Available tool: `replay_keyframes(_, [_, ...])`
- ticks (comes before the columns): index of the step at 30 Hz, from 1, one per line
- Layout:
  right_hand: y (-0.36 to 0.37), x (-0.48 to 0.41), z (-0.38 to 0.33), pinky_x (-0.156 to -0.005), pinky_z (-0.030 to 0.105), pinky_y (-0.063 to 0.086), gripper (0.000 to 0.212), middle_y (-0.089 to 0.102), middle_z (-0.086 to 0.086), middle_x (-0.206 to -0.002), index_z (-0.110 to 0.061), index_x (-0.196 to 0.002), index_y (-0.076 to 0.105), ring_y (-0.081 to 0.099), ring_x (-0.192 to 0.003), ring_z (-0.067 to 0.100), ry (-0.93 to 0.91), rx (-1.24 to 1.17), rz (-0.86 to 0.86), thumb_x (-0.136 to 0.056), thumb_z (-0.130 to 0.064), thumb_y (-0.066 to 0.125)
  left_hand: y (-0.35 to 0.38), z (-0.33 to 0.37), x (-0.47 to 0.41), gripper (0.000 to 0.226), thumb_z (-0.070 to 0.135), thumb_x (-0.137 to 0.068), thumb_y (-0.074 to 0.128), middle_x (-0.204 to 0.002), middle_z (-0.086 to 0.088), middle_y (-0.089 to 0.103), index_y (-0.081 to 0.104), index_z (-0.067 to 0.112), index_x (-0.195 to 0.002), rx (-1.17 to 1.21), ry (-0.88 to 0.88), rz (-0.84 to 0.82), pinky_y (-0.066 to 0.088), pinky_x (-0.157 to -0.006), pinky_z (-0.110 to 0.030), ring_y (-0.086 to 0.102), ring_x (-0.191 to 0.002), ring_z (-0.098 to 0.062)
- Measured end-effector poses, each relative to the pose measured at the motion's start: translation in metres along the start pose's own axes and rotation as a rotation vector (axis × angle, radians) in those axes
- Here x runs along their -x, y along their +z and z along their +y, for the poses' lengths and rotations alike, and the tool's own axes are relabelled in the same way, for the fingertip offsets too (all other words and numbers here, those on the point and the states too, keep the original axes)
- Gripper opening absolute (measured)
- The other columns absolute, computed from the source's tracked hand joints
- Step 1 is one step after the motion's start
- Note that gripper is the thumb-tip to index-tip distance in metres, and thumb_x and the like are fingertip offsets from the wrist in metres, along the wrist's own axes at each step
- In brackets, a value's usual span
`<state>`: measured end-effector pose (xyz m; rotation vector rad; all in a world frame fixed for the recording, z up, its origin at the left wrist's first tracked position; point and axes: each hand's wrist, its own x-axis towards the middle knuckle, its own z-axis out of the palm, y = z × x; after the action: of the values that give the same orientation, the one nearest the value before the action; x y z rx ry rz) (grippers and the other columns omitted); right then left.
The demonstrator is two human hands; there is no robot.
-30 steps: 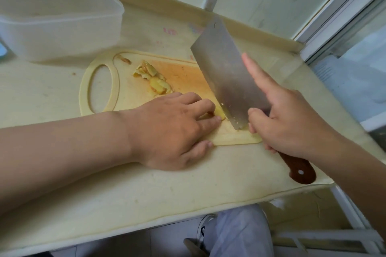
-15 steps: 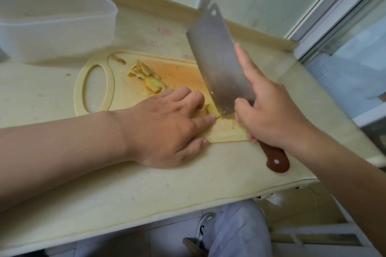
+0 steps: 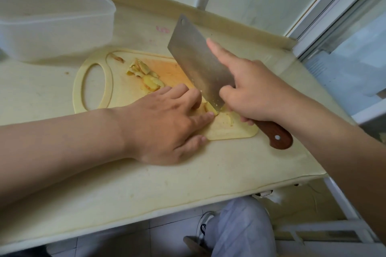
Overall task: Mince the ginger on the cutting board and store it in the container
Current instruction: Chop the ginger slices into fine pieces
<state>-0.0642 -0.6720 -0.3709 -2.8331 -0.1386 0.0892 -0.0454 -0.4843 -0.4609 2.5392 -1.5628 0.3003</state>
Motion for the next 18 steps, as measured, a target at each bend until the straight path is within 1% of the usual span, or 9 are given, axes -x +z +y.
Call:
replay_keyframes(3, [0.012,0.019,0.012,-0.054,0.046,0.059,0.096,0.067,0.014,-0.064,-0.058,-0.159,0.004,0.063,-0.048,0.027,-0.005,-0.069,0.137,-0.091,-0.007,0.049,-0.001,-0.001,0.001,0.074,0.059,-0.095,0.01,-0.119,-0.012,0.044,0.039,0.023,-0.153,-0.01,-0.006,-0.001,0.044,-0.096,-0.048,0.045,-0.104,-0.032])
replay_keyframes(6, [0.017,0.041,0.022,-0.055,0.052,0.057,0.097,0.066,0.024,-0.069,-0.066,-0.154,-0.001,0.061,-0.052,0.036,0.028,-0.129,0.176,-0.096,-0.008,0.05,-0.002,0.001,0.001,0.075,0.059,-0.094,0.006,-0.122,-0.01,0.043,0.037,0.026,-0.153,-0.021,-0.02,0.003,0.042,-0.098,-0.046,0.044,-0.106,-0.031])
replay_keyframes(8, [0.014,0.047,0.022,-0.054,0.052,0.056,0.097,0.066,0.025,-0.069,-0.07,-0.151,-0.002,0.061,-0.052,0.037,0.037,-0.128,0.153,-0.097,-0.008,0.051,-0.002,0.001,0.001,0.076,0.059,-0.092,0.003,-0.123,-0.009,0.041,0.034,0.028,-0.154,-0.022,-0.025,-0.005,0.041,-0.098,-0.045,0.043,-0.108,-0.029])
replay_keyframes(10, [0.009,0.046,0.02,-0.055,0.049,0.057,0.097,0.067,0.021,-0.067,-0.07,-0.152,-0.001,0.062,-0.05,0.032,0.022,-0.079,0.114,-0.097,-0.009,0.051,-0.003,0.0,0.001,0.075,0.059,-0.093,0.005,-0.122,-0.01,0.043,0.036,0.028,-0.154,-0.027,-0.026,0.007,0.042,-0.096,-0.045,0.044,-0.106,-0.03])
replay_keyframes(12, [0.002,0.037,0.015,-0.053,0.044,0.059,0.096,0.068,0.013,-0.063,-0.069,-0.153,0.004,0.062,-0.045,0.025,0.015,-0.038,0.044,-0.095,-0.008,0.05,-0.001,0.0,0.001,0.075,0.059,-0.093,0.006,-0.12,-0.01,0.044,0.037,0.027,-0.153,-0.032,-0.024,0.013,0.042,-0.095,-0.045,0.045,-0.105,-0.031])
replay_keyframes(14, [-0.003,0.021,0.009,-0.045,0.035,0.058,0.096,0.068,0.008,-0.065,-0.065,-0.156,0.007,0.063,-0.04,0.021,0.01,-0.004,-0.034,-0.092,-0.006,0.049,0.0,0.0,0.0,0.075,0.059,-0.093,0.005,-0.119,-0.01,0.043,0.036,0.027,-0.153,-0.034,-0.024,0.007,0.042,-0.095,-0.045,0.044,-0.104,-0.031])
replay_keyframes(16, [-0.005,0.005,0.002,-0.043,0.037,0.057,0.097,0.069,0.008,-0.069,-0.059,-0.159,0.008,0.063,-0.04,0.022,0.0,0.025,-0.063,-0.09,-0.005,0.049,-0.001,0.001,0.0,0.075,0.059,-0.093,0.005,-0.117,-0.01,0.044,0.037,0.027,-0.153,-0.035,-0.022,0.005,0.043,-0.094,-0.046,0.044,-0.102,-0.031])
replay_keyframes(18, [-0.003,-0.004,-0.002,-0.042,0.04,0.058,0.097,0.068,0.009,-0.071,-0.056,-0.16,0.008,0.063,-0.039,0.023,0.002,0.0,-0.05,-0.089,-0.004,0.048,-0.002,0.001,0.0,0.076,0.059,-0.092,0.004,-0.118,-0.01,0.043,0.035,0.027,-0.154,-0.042,-0.029,-0.001,0.042,-0.095,-0.046,0.043,-0.102,-0.03])
